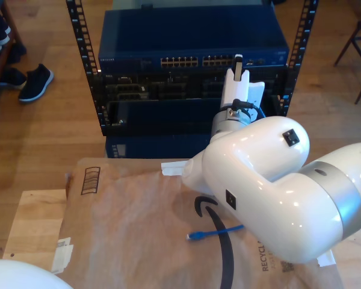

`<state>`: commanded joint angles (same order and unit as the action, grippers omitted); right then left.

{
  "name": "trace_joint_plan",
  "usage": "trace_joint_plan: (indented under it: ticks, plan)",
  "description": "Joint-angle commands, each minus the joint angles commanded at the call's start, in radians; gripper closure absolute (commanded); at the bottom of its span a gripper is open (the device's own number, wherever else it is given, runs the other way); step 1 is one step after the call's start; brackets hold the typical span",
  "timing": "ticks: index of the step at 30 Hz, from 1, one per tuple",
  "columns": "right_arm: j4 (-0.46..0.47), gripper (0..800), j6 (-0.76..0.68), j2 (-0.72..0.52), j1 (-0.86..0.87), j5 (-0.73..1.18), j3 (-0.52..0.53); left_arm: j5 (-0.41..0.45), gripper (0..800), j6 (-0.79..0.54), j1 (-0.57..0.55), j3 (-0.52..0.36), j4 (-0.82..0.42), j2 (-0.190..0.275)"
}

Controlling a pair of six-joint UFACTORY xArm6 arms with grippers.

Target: Grab the cable and plug it in

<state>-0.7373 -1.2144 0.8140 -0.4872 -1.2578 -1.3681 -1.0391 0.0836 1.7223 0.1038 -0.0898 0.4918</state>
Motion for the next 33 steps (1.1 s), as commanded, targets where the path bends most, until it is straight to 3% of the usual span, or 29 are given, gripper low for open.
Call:
trace_joint_plan:
  ticks: [33]
  plan:
    - [0.000,800,-0.002,0.003,-0.005,0.009,-0.005,0.000,0,0.000,0.000,0.000,-0.002,0.000]
